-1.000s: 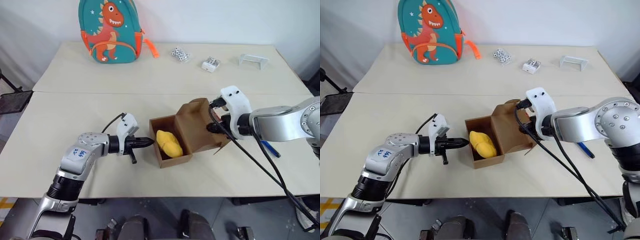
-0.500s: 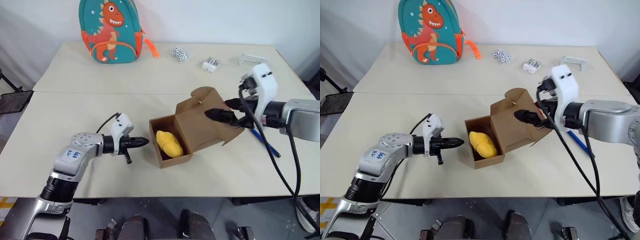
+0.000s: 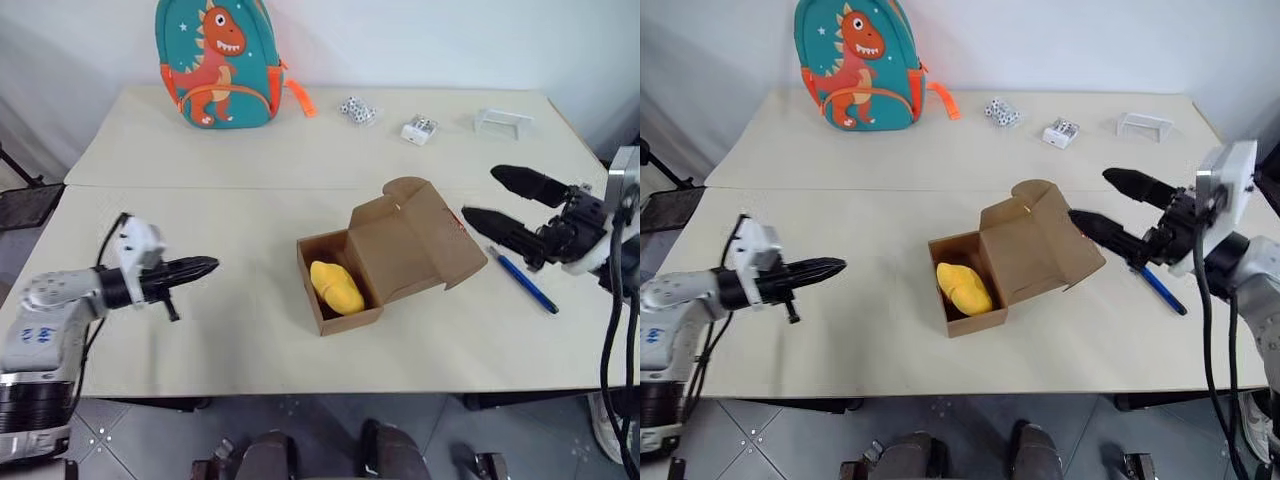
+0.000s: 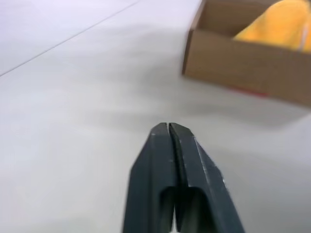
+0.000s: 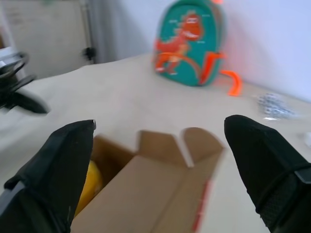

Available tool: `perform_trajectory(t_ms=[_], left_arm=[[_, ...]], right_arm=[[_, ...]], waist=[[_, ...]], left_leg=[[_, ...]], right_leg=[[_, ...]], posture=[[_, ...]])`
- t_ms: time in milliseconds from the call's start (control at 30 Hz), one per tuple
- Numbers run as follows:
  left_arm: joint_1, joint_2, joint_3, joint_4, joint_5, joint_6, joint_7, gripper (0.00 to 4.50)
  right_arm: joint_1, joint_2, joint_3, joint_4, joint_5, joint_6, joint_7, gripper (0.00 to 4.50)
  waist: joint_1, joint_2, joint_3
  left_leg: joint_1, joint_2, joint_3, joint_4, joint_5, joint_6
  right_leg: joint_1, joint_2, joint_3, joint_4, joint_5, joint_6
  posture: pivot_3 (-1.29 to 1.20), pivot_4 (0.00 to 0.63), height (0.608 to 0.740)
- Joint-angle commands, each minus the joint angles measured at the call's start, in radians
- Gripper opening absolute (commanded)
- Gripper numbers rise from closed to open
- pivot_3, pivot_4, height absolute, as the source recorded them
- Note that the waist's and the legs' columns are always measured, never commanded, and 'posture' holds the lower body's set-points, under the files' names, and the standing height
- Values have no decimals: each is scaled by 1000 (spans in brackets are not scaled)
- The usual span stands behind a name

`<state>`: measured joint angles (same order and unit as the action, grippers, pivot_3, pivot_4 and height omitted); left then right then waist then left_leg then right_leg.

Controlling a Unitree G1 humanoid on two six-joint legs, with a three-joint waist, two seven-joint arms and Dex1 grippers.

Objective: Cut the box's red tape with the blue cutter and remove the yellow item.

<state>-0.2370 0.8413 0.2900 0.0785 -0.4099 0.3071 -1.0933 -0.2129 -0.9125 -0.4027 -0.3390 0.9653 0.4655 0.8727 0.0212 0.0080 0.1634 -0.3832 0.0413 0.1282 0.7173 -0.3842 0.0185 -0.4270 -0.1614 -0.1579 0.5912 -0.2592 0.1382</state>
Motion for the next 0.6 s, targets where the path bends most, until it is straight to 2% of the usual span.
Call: perform_trajectory(t_ms=[33,133,200,367,400,600], left_arm=[[54,76,97,56,-40,-67,-112,1368],[64,146,106,68,-57,-36,-180,2253],[32,182,60,19,-81,27,-228,2819],[-98,149,-91,-129,-102,113,-235,4315],[-137,129,-123,-149,-92,107,-225,4458],[-462,24,-394,-210,29,241,-146,4458]], right_arm=[[127,-7,-66,-71,-108,-172,231,4500],[248,7,-136,-91,-107,-186,299,4500],[297,29,-166,-121,-96,-193,304,4500],[359,73,-166,-171,-98,-223,339,4500],[367,83,-160,-181,-100,-234,351,4500],[355,137,-156,-188,-122,-295,338,4500]], waist=[[2,0,0],[5,-1,1],[6,-2,1],[2,-1,2],[2,-1,2],[3,-1,2]], left_leg=[[0,0,0,-1,0,0],[0,0,0,-1,-1,-1],[1,0,-1,-1,-1,-1],[14,0,1,-2,-1,-1],[16,0,1,-2,-1,-2],[16,0,0,0,-1,-2]], right_leg=[[0,0,-1,0,0,0],[0,0,-1,0,0,0],[1,0,-1,0,0,0],[13,0,1,-1,0,0],[14,0,1,-1,0,0],[14,1,2,0,0,0]], posture=[[0,150,740],[0,150,740],[0,150,740],[0,150,740],[0,150,740],[0,150,740]])
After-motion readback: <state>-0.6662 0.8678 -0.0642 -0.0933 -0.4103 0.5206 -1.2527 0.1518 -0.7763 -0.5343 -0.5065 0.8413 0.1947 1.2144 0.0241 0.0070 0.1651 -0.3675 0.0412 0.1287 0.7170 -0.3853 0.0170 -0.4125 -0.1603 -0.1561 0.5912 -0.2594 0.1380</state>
